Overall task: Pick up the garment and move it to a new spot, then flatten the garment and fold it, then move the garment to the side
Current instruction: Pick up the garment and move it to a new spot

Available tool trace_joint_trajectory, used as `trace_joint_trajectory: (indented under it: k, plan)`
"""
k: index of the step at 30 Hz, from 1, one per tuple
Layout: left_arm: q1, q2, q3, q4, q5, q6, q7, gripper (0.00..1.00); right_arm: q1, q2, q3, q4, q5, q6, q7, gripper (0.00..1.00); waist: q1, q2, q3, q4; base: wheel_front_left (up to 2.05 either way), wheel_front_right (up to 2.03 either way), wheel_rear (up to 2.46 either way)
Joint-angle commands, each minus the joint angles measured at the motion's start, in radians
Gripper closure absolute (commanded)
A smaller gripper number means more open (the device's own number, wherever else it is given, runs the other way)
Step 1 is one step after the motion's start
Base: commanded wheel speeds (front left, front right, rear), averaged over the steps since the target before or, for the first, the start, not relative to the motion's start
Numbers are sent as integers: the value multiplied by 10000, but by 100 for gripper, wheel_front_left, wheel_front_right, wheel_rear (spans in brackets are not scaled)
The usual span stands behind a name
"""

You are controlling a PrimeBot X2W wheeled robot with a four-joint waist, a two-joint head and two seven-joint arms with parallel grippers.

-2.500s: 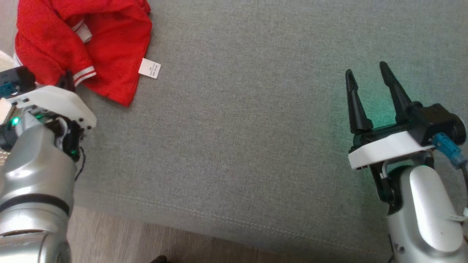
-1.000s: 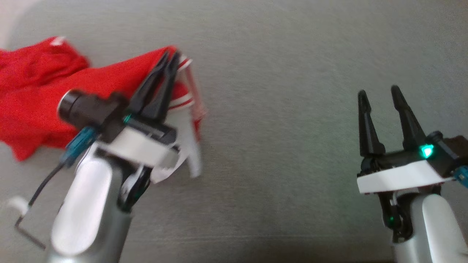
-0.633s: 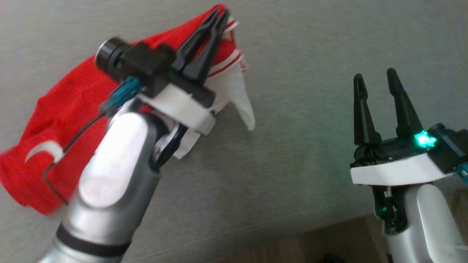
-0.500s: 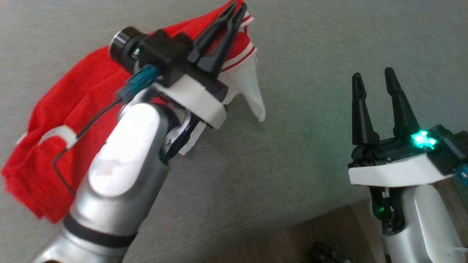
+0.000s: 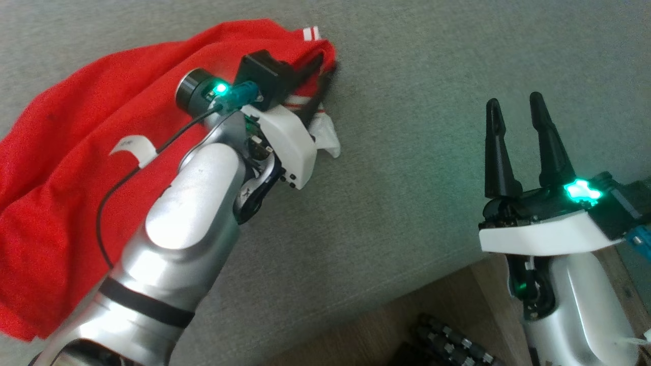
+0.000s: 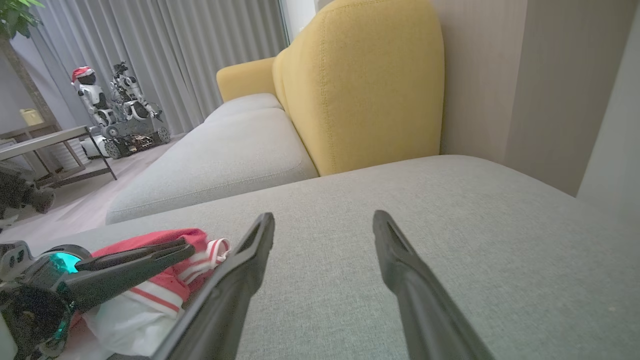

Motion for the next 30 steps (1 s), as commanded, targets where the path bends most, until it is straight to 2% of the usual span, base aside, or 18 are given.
trace_joint_trajectory:
  k: [1,7,13,14,23,30]
  plan:
    - [-430,96,99,-311,4,-59,-207,0,-158,-37,81,-224,10,-7,-138,0,-1,0,-201,252,0,0,0]
    - [-25,341,61,-615,-14,67,-1046,0,-181,-37,-131,-103,-329,-7,73,0,-1,0,-838,1037,0,0,0]
    - [970,975,753,-1330,-190,779,-1996,0,-72,-37,-416,-212,-811,-7,502,0,-1,0,-1441,1976,0,0,0]
    - [970,975,753,-1330,-190,779,-1996,0,-72,-37,-416,-212,-811,-7,502,0,-1,0,-1441,1976,0,0,0]
    - [2833,1984,2355,-2497,-804,1935,-2662,0,120,-37,-794,-356,-1376,-7,1110,0,-1,0,-2019,3265,0,0,0]
    - [4242,2436,3468,-3032,-1147,2367,-2843,0,301,-37,-1056,-242,-1633,-7,1392,0,-1,0,-2410,3890,0,0,0]
